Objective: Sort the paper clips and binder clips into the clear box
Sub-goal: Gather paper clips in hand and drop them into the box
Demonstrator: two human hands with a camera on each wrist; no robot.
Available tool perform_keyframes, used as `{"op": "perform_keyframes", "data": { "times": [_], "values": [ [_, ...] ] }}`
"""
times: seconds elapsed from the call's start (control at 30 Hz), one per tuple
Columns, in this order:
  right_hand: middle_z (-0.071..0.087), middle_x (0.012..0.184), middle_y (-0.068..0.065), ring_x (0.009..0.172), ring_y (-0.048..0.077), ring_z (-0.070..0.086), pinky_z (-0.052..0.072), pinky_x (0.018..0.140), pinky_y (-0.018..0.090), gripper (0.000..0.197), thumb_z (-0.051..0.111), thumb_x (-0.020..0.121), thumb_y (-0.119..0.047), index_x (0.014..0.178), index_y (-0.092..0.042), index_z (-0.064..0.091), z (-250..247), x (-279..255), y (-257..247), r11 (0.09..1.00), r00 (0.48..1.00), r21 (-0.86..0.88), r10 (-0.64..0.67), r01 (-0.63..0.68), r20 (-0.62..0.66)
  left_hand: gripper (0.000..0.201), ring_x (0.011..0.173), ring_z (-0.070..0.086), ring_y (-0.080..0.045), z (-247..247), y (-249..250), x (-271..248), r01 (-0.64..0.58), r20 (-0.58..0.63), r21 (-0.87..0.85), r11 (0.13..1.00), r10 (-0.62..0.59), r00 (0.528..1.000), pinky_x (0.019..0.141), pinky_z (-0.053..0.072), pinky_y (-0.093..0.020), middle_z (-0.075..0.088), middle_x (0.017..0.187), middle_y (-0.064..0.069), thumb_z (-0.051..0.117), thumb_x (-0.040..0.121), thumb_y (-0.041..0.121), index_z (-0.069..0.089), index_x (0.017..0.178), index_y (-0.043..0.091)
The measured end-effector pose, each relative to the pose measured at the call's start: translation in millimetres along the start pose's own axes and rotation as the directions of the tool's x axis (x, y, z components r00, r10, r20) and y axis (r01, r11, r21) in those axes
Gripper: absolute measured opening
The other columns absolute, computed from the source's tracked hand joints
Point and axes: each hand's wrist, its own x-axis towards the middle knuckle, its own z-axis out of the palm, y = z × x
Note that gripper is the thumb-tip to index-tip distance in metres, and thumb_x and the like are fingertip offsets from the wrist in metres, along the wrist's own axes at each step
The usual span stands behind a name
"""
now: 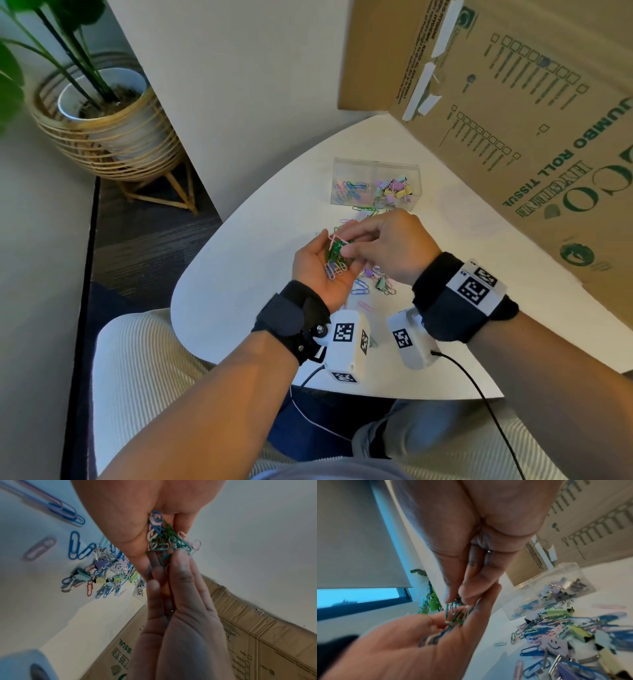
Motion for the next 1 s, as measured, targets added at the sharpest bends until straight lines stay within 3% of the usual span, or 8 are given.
{"op": "perform_keyframes", "data": {
  "times": [0.2,0.3,0.47,0.57,0.67,0.77,0.9,1.0],
  "values": [
    [0.075,0.071,0.005,0.057,0.012,0.065,0.059,0.068,0.034,0.019,0.078,0.078,-0.007,0.083,-0.024,0.074,-10,4,0,0.999,0.999,0.017,0.033,-0.033,-0.006,0.044,0.063,0.067,-0.024,-5,5,2,-0.014,-0.060,-0.015,1.000,0.013,0.998,0.058,0.058,-0.029,0.070,0.092,-0.017,0.030,0.102,0.029,0.062,0.108,-0.001],
    [0.075,0.072,0.004,0.057,0.012,0.060,0.058,0.070,0.036,0.014,0.078,0.079,-0.010,0.089,-0.020,0.077,-13,6,-2,0.997,1.000,-0.070,0.018,-0.017,0.008,0.044,0.065,0.066,-0.023,-3,5,1,-0.012,-0.066,-0.013,1.000,0.011,0.998,0.063,0.057,-0.030,0.068,0.098,-0.016,0.031,0.102,0.030,0.063,0.110,0.000],
    [0.066,0.059,-0.022,0.057,-0.003,0.060,0.054,0.064,0.015,0.018,0.075,0.081,-0.010,0.093,-0.024,0.078,-19,5,-10,0.972,0.997,-0.229,-0.050,0.062,0.059,0.051,0.093,0.064,-0.028,-2,2,-2,0.007,-0.035,-0.036,0.999,-0.008,0.999,0.084,0.054,-0.037,0.051,0.136,-0.023,0.029,0.101,0.031,0.047,0.135,-0.002],
    [0.073,0.073,-0.012,0.063,-0.008,0.064,0.054,0.067,0.014,0.020,0.073,0.081,-0.009,0.095,-0.022,0.078,-21,6,-10,0.967,0.994,-0.244,-0.051,0.072,0.092,0.050,0.091,0.066,-0.030,-1,0,-4,0.017,-0.018,-0.057,0.998,-0.018,1.000,0.082,0.057,-0.039,0.054,0.132,-0.024,0.030,0.101,0.029,0.046,0.136,-0.003],
    [0.076,0.075,-0.001,0.075,0.011,0.072,0.059,0.076,0.030,0.019,0.073,0.083,-0.010,0.100,-0.017,0.077,-22,9,-6,0.977,0.995,-0.204,-0.048,0.066,0.093,0.045,0.084,0.068,-0.030,-1,0,-3,0.001,-0.034,-0.091,0.996,-0.004,0.999,0.080,0.057,-0.041,0.063,0.108,-0.024,0.032,0.102,0.027,0.054,0.125,-0.005],
    [0.075,0.073,0.001,0.069,0.019,0.071,0.059,0.071,0.033,0.016,0.074,0.082,-0.006,0.097,-0.013,0.075,-24,13,-2,0.997,0.996,-0.062,-0.036,0.042,0.087,0.044,0.089,0.068,-0.031,-3,1,-4,-0.007,-0.057,-0.078,0.997,0.002,0.998,0.084,0.055,-0.043,0.066,0.104,-0.024,0.032,0.101,0.027,0.057,0.119,-0.005],
    [0.072,0.086,0.023,0.060,0.016,0.062,0.059,0.068,0.027,0.018,0.076,0.079,-0.002,0.093,-0.012,0.073,-36,35,-4,0.986,0.995,0.165,-0.001,0.017,-0.096,0.045,0.089,0.070,-0.036,-5,3,-6,0.001,-0.054,-0.102,0.995,-0.006,0.999,0.083,0.053,-0.047,0.068,0.105,-0.025,0.031,0.102,0.026,0.060,0.110,-0.008],
    [0.069,0.081,0.022,0.059,0.019,0.058,0.058,0.071,0.031,0.016,0.075,0.080,0.001,0.093,-0.008,0.073,-42,61,-11,0.976,0.979,0.217,0.012,0.033,-0.201,0.045,0.090,0.070,-0.036,-9,4,-8,0.009,-0.059,-0.105,0.994,-0.016,0.998,0.082,0.054,-0.047,0.068,0.107,-0.026,0.032,0.102,0.026,0.060,0.110,-0.008]
  ]
}}
